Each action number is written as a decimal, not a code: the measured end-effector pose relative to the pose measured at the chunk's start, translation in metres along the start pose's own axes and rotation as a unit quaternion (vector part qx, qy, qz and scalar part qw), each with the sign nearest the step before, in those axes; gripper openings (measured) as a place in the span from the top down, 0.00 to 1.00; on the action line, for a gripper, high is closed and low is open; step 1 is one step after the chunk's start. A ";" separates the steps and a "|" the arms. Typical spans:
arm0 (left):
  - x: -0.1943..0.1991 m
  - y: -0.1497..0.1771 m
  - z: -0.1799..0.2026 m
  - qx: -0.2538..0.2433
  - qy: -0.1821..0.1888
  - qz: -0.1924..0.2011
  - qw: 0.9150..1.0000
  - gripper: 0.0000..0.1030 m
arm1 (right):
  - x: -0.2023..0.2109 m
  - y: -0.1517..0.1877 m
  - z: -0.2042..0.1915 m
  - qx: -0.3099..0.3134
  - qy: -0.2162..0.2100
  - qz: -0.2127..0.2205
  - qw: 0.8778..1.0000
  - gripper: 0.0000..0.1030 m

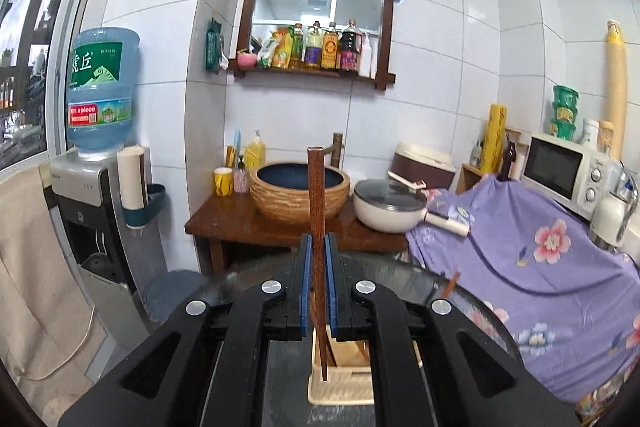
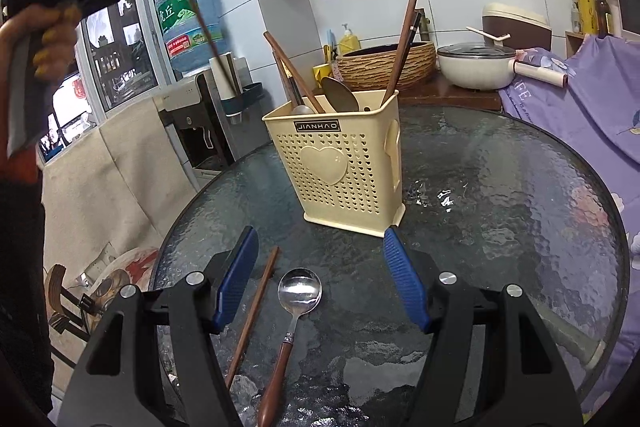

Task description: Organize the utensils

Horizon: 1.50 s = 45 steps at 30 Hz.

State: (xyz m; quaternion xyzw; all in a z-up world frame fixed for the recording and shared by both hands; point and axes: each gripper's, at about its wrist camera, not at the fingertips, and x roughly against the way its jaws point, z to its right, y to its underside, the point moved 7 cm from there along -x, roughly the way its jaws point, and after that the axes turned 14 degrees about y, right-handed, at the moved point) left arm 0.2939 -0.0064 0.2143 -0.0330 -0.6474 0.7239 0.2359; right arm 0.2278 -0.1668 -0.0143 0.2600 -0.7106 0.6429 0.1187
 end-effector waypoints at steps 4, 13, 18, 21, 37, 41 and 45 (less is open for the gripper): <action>-0.027 -0.002 -0.002 0.013 -0.004 0.000 1.000 0.94 | 0.004 0.001 0.000 0.004 0.002 0.003 1.000 0.37; -0.075 0.063 -0.019 0.047 -0.008 -0.065 0.997 0.94 | 0.002 0.009 0.008 0.005 0.012 -0.003 1.000 0.37; -0.086 0.097 -0.027 0.061 -0.012 -0.095 0.994 0.94 | -0.003 0.013 0.012 -0.004 0.012 -0.010 1.000 0.37; -0.092 0.110 -0.032 0.068 -0.012 -0.107 0.992 0.94 | -0.004 0.015 0.013 -0.005 0.013 -0.011 1.000 0.37; -0.057 0.170 -0.032 0.062 -0.025 -0.122 0.990 0.19 | -0.021 0.010 0.014 0.008 0.030 -0.017 0.999 0.37; -0.046 0.216 -0.043 0.064 -0.056 -0.169 0.982 0.19 | -0.027 0.012 0.015 0.014 0.038 -0.023 0.999 0.35; -0.040 0.267 -0.042 0.087 -0.044 -0.225 0.970 0.36 | -0.034 0.019 0.017 0.014 0.042 -0.037 0.998 0.34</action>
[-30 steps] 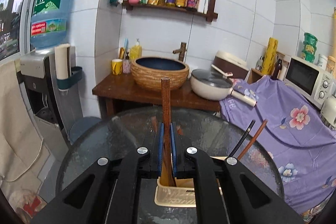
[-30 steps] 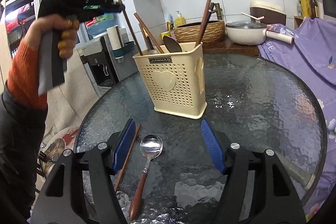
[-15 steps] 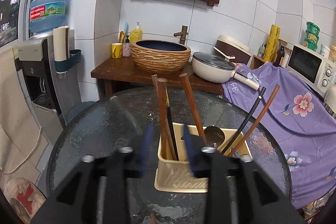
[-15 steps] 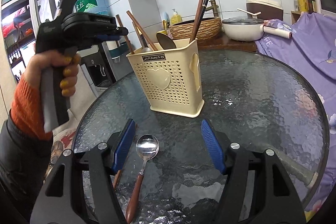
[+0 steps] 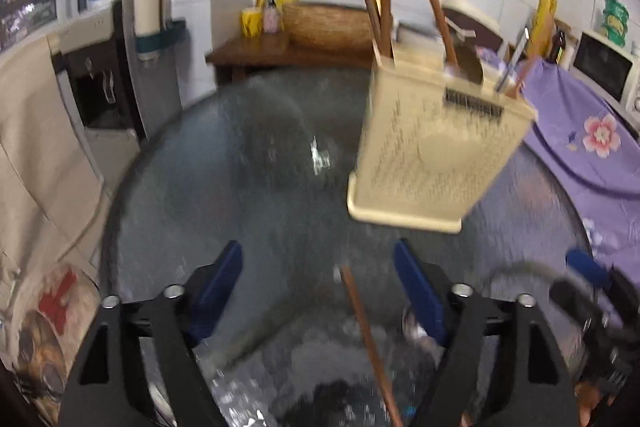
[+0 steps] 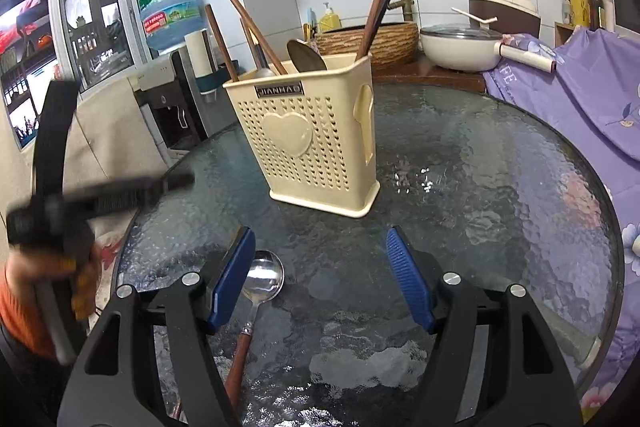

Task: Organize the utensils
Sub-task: 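Lower the left tool onto the last wooden chopstick while the right tool approaches the spoon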

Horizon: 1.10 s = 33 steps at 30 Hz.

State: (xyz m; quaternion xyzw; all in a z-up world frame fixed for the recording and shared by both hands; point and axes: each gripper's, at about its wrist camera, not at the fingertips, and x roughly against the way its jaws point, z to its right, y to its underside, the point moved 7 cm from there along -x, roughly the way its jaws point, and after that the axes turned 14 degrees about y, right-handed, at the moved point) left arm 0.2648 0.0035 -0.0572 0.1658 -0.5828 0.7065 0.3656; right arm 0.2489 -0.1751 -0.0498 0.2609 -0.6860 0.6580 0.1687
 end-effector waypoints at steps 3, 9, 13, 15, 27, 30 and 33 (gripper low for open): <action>-0.012 0.026 0.002 0.004 0.007 -0.033 0.999 0.50 | -0.003 0.004 0.001 0.000 0.002 -0.007 1.000 0.33; -0.023 0.049 0.012 0.005 0.023 -0.057 0.998 0.64 | -0.005 0.012 0.006 -0.005 0.007 -0.018 1.000 0.33; -0.030 0.057 0.018 0.001 0.024 -0.067 0.997 0.69 | -0.007 0.015 0.010 -0.009 0.009 -0.027 1.000 0.33; -0.034 0.059 0.020 0.000 0.026 -0.073 0.997 0.72 | -0.007 0.017 0.008 -0.006 0.008 -0.029 1.000 0.33; -0.043 0.055 0.017 -0.017 0.001 -0.050 0.999 0.74 | -0.020 0.029 -0.011 0.027 0.009 -0.053 0.998 0.33; -0.043 0.053 0.012 -0.010 -0.002 -0.047 0.999 0.83 | -0.029 0.034 -0.016 0.032 0.009 -0.069 0.997 0.33; -0.043 0.051 0.005 -0.001 0.005 -0.050 0.999 0.90 | -0.035 0.040 -0.026 0.045 0.005 -0.085 0.995 0.33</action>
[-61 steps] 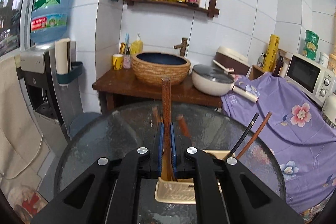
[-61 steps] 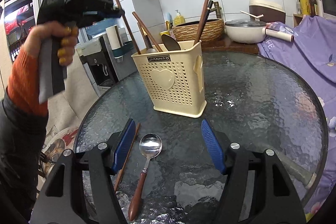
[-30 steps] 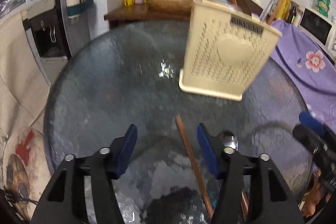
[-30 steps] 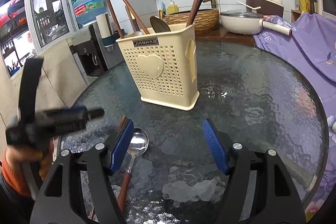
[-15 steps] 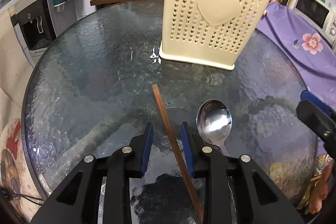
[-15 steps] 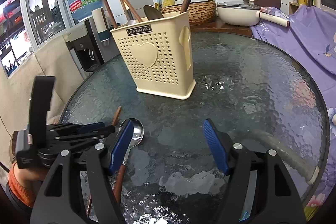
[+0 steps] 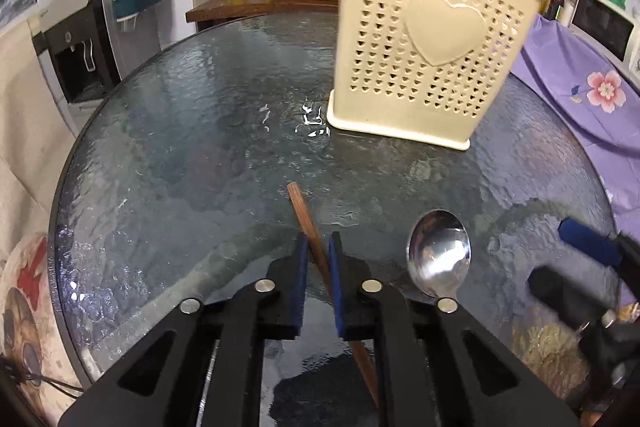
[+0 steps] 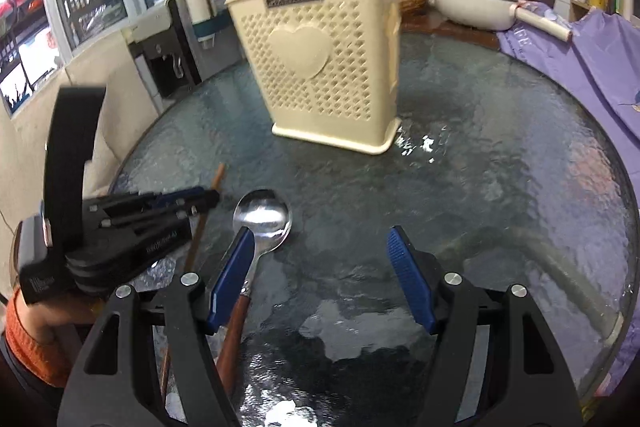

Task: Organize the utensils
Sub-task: 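Lower the left tool onto the last wooden chopstick while the right tool approaches the spoon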

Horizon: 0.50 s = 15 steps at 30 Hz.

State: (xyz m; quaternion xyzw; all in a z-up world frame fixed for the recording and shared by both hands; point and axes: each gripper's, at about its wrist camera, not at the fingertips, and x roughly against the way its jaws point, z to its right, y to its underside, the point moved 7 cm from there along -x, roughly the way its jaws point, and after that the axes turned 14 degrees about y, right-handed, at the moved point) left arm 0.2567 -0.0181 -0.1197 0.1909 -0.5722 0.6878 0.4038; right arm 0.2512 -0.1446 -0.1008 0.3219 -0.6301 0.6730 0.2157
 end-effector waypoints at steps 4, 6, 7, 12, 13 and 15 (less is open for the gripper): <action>0.001 -0.002 -0.007 0.007 0.004 -0.003 1.000 0.90 | -0.008 0.005 -0.024 0.036 -0.002 -0.015 0.999 0.33; 0.002 -0.002 -0.011 0.014 0.009 -0.002 1.000 0.90 | -0.015 0.007 -0.035 0.056 0.003 -0.026 0.998 0.33; 0.002 -0.001 -0.012 0.016 0.011 -0.002 1.000 0.90 | -0.020 0.008 -0.041 0.067 0.007 -0.032 0.997 0.33; 0.004 -0.001 -0.017 0.020 0.014 0.004 1.000 0.90 | -0.041 0.008 -0.058 0.080 0.018 -0.054 0.995 0.36; 0.004 -0.001 -0.019 0.020 0.014 0.004 1.000 0.90 | -0.043 0.007 -0.059 0.080 0.020 -0.054 0.995 0.38; 0.005 -0.001 -0.022 0.022 0.012 0.007 1.000 0.90 | -0.048 0.003 -0.061 0.083 0.029 -0.050 0.995 0.42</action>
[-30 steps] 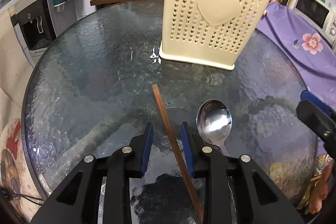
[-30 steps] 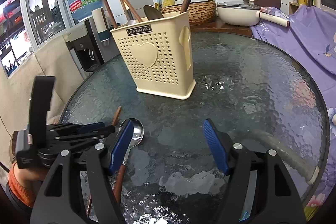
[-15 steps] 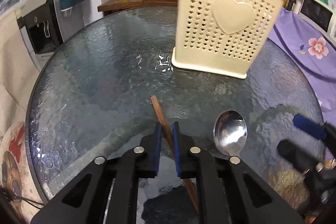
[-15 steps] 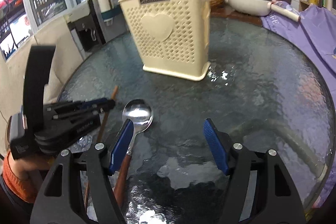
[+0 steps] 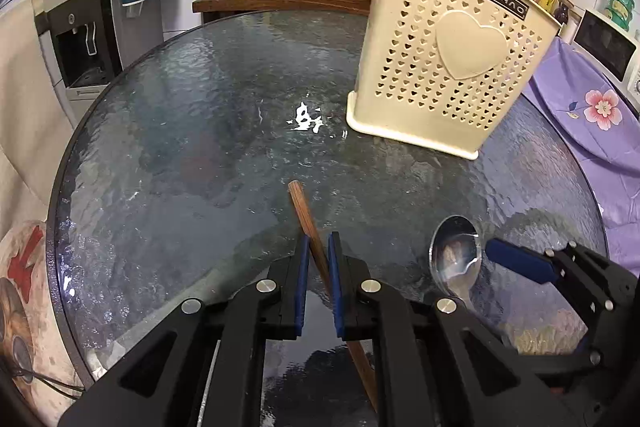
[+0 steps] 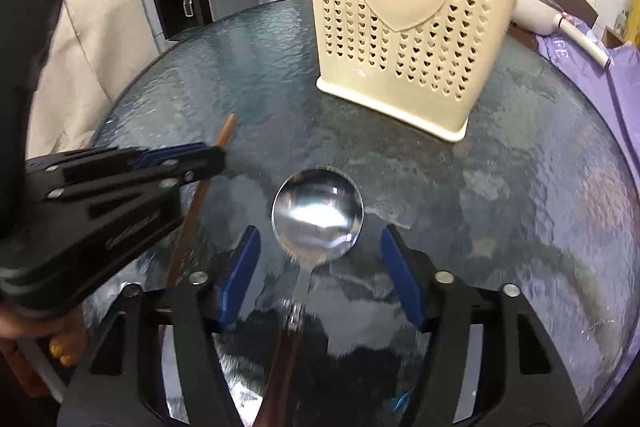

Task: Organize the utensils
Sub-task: 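Lower the left tool onto the last wooden chopstick while the right tool approaches the spoon, then grasp the chopstick with the left tool while the right tool grasps the silver spoon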

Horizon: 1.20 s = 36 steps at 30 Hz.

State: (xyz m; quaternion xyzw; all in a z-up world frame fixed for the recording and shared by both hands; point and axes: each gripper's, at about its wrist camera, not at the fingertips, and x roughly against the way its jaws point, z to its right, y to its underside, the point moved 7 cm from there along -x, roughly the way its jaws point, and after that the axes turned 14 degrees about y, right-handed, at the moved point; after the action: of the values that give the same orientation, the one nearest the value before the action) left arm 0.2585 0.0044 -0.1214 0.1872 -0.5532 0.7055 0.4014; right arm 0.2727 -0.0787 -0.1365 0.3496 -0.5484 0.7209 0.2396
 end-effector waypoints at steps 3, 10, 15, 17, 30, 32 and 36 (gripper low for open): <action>0.000 0.000 -0.002 -0.001 -0.002 0.003 1.000 0.90 | -0.006 -0.007 0.000 -0.002 0.004 0.002 1.000 0.48; 0.000 0.000 -0.001 -0.010 -0.010 0.005 1.000 0.90 | -0.008 -0.010 0.000 0.003 0.003 0.009 1.000 0.54; 0.000 0.000 -0.001 -0.004 -0.012 0.002 1.000 0.91 | 0.003 -0.010 0.011 -0.019 -0.026 0.020 0.999 0.54; 0.002 -0.001 -0.001 -0.001 -0.006 0.006 1.000 0.91 | 0.011 -0.014 0.016 -0.024 -0.031 0.033 0.999 0.54; 0.067 -0.042 0.047 -0.045 0.052 0.088 0.994 0.94 | 0.077 -0.040 0.056 -0.055 -0.052 0.112 0.991 0.54; 0.074 -0.045 0.054 -0.054 0.057 0.096 0.992 0.94 | 0.083 -0.041 0.059 -0.055 -0.056 0.115 0.990 0.54; 0.085 -0.050 0.064 -0.060 0.071 0.107 0.990 0.94 | 0.093 -0.041 0.065 -0.059 -0.062 0.121 0.989 0.54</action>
State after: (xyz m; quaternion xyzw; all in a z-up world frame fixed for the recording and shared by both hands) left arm 0.2338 -0.0212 -0.0090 0.0514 -0.5815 0.7213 0.3727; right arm 0.2583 -0.1326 -0.0293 0.3101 -0.6418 0.6880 0.1366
